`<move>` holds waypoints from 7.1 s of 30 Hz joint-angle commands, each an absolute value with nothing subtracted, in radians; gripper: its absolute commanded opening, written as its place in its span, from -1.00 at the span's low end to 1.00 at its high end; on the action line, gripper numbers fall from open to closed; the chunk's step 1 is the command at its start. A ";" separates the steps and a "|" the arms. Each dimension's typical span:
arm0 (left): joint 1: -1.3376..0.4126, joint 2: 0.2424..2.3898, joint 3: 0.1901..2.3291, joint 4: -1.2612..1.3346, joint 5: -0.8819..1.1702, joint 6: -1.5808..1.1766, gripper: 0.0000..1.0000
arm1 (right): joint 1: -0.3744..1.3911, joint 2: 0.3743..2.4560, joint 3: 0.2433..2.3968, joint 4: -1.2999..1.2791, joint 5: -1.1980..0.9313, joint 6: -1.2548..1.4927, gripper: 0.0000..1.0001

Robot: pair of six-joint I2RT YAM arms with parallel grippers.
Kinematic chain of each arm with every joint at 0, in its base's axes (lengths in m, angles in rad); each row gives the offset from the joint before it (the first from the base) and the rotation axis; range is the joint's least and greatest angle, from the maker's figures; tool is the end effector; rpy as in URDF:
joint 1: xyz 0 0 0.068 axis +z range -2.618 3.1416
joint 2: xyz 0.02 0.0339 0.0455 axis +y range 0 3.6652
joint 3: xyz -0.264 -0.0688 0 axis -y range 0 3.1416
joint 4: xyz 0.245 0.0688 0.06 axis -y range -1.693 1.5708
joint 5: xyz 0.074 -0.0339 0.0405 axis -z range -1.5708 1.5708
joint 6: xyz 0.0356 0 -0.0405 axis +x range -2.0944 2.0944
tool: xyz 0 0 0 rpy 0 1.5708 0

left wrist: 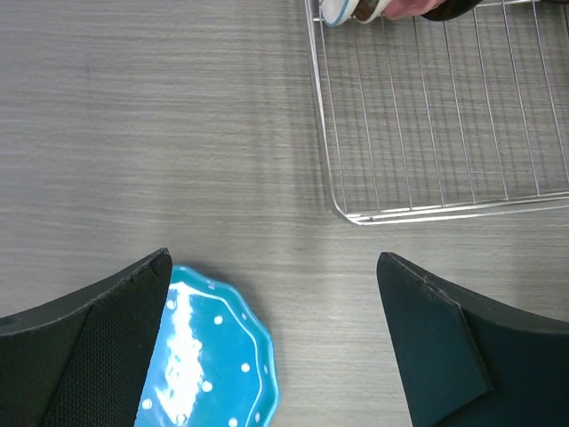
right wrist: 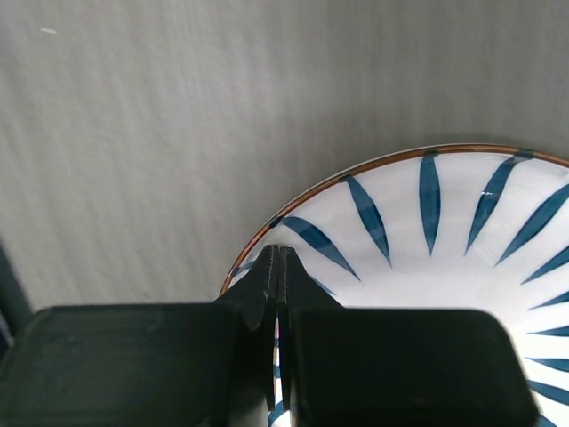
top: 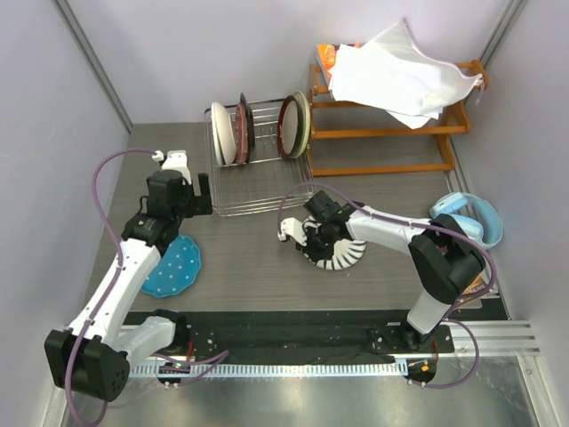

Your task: Load the plates into the dish rack

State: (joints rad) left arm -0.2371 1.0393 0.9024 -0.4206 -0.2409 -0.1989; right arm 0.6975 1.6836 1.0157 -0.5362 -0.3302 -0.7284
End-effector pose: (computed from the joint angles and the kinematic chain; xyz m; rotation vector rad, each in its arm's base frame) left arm 0.2248 -0.0456 0.3096 -0.1012 2.1080 -0.0039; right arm 0.2362 0.2130 0.1707 -1.8543 2.0152 0.4482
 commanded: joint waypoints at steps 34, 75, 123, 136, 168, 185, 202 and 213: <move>-0.502 1.172 0.531 -0.132 0.348 -0.701 0.22 | 0.262 1.362 0.643 -0.341 -0.634 0.392 0.15; -0.591 1.417 0.514 0.164 0.400 -0.874 -1.00 | 0.265 1.803 0.614 0.018 -0.624 0.482 0.08; -0.143 0.982 0.985 -0.146 -0.136 -0.078 0.81 | 0.653 2.103 2.357 -0.055 0.771 0.008 -0.98; -0.144 0.979 0.950 -0.163 -0.189 -0.058 0.82 | 0.655 2.278 2.445 -0.077 0.770 -0.020 -0.98; -0.156 0.983 0.902 -0.316 -0.379 -0.127 0.93 | 0.681 2.384 2.369 -0.250 0.647 0.126 -0.11; -0.107 1.055 1.242 -0.386 -0.353 0.078 0.99 | 0.683 1.658 1.619 -0.357 -0.515 -0.262 0.50; 0.132 0.847 1.385 -0.869 -0.371 0.009 0.99 | 1.065 2.187 1.957 -0.497 -0.635 -0.310 -0.56; 0.072 0.741 1.367 -0.976 -0.380 -0.040 0.99 | 1.138 2.402 2.141 -0.371 -0.479 -0.242 -0.53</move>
State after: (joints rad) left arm 0.0868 0.7509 1.3827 -0.9325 -0.3824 -0.0246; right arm 1.1141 2.3238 2.0636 -0.4488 -0.5766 -0.2768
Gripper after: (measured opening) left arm 0.994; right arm 0.223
